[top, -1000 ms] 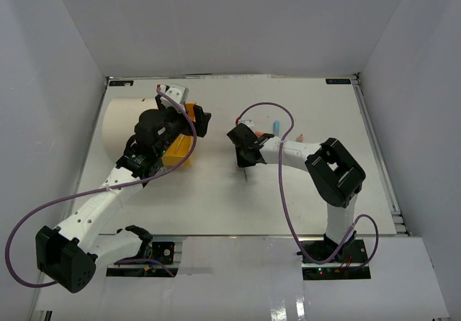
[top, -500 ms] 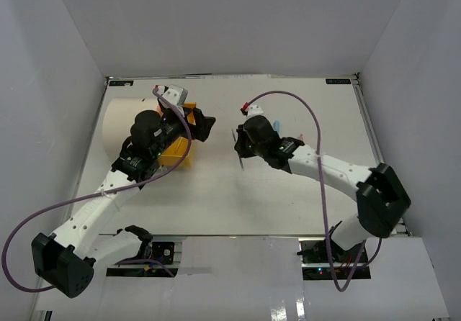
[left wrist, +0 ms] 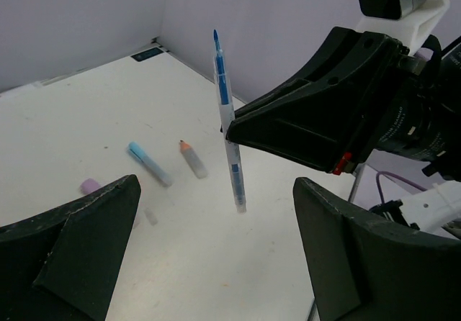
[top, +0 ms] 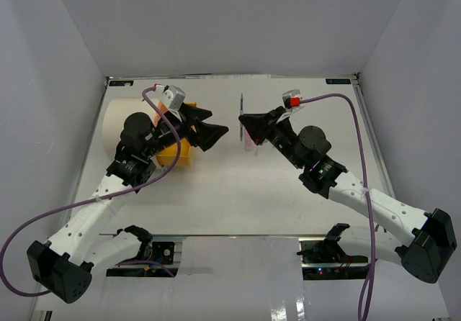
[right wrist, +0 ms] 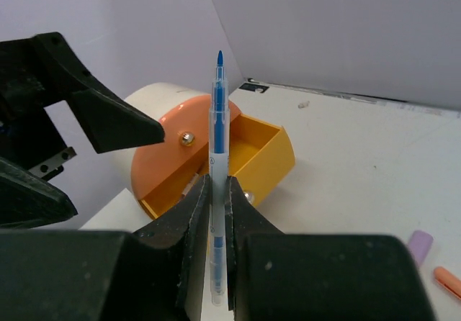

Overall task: Sort the stationery into containers
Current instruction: Pick up the pen from the center of the board.

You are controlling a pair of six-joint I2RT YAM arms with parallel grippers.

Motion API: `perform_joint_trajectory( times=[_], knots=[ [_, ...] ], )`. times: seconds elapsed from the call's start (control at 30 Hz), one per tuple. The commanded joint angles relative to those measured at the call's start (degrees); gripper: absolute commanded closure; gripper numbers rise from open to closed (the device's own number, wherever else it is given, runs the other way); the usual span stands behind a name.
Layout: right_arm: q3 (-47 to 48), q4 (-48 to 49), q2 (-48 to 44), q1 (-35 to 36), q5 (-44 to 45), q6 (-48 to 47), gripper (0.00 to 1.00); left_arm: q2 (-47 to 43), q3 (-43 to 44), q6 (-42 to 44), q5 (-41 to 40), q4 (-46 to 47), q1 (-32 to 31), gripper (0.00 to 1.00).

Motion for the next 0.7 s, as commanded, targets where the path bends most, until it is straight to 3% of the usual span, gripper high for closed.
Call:
perform_joint_trajectory(
  times=[0.0,0.23,0.4,0.67],
  knots=[
    [-2.16,11.94,-2.18,-0.11,-2.05,-0.25,0.92,2.21,-0.23,-3.30,7.35,4.67,-0.12,0.02],
    [-3.58,17.31,-2.98,-0.11,-5.66,0.19,0.92,7.83,1.88,-1.90,12.80,7.23,-0.91,0.05],
    [-4.37,19.85,-3.24,-0.28,-7.06,1.06,0.92,10.04,3.37,-1.63,15.08,8.10,-1.09,0.15],
    [-5.51,23.28,-1.84,-0.28,-11.45,2.91,0.92,12.50,4.60,-3.65,18.69,13.02,-2.14,0.21]
  ],
)
